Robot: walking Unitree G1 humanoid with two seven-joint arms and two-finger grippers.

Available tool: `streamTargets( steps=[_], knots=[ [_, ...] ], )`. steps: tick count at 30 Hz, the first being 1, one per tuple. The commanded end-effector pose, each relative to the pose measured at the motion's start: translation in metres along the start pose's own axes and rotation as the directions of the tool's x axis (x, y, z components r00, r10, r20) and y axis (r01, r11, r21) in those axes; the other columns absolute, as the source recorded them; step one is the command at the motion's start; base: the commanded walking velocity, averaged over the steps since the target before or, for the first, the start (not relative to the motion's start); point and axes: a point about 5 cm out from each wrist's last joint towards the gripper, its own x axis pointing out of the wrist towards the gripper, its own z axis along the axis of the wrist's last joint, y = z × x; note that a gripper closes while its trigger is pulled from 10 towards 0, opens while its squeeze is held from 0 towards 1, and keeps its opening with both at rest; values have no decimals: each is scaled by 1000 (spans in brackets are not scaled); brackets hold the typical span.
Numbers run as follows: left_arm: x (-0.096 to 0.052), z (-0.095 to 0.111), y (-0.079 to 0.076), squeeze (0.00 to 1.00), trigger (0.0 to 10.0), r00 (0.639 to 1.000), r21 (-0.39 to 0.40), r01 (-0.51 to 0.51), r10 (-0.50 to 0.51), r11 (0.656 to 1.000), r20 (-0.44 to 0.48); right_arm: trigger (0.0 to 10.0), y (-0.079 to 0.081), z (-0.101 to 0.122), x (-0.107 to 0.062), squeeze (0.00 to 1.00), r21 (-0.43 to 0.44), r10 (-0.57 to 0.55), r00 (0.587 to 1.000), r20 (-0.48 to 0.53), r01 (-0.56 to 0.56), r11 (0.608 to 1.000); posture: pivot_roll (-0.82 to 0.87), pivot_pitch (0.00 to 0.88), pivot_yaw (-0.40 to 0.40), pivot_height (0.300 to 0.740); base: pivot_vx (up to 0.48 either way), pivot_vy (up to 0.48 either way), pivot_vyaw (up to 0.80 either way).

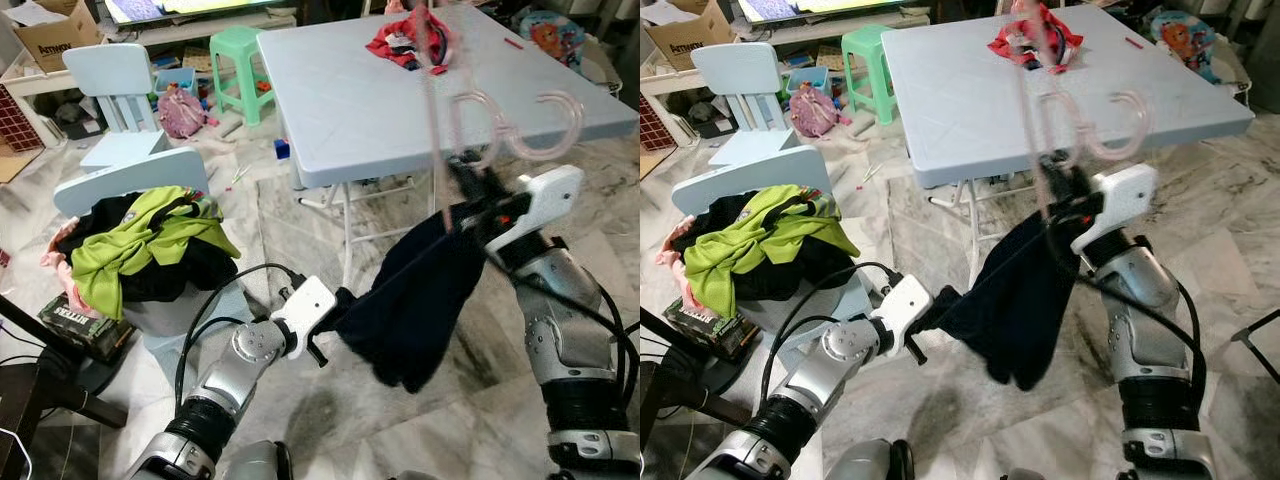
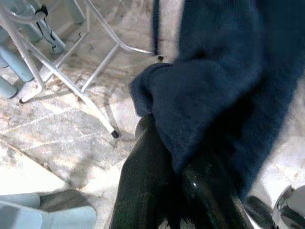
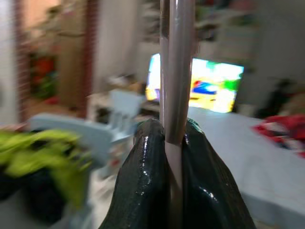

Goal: Hang hanger

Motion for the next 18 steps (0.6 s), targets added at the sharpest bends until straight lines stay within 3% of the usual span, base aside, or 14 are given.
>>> streamTargets(
  steps=[1,3,5,8,12,18],
  knots=[
    [-3,-8,5,0,0,999,1,-21,21,1000,-41,10000,10,1,-1,0,-7,124,992,-26,-124,992,-54,0,53,740,0,0,0],
    [-4,-9,6,0,0,999,3,-26,26,1000,-47,10000,24,-9,-9,0,44,278,955,-103,-275,961,-51,0,51,740,0,0,0],
    [-4,-9,7,0,0,998,3,-26,26,1000,-49,10000,28,-12,-13,0,50,325,937,-131,-321,946,-51,0,51,740,0,0,0],
    [-5,-12,5,0,0,998,17,-21,22,1000,-63,10000,35,-20,-27,0,88,459,857,-235,-452,888,-51,0,51,740,0,0,0],
    [-5,-13,5,0,0,997,26,-26,28,999,-68,10000,33,-22,-33,0,83,490,820,-295,-489,868,-53,0,53,740,0,0,0],
    [-5,-12,18,0,0,988,18,-142,143,990,-56,10000,38,-30,-50,0,116,554,737,-387,-557,822,-54,0,46,740,0,0,0]
  ],
)
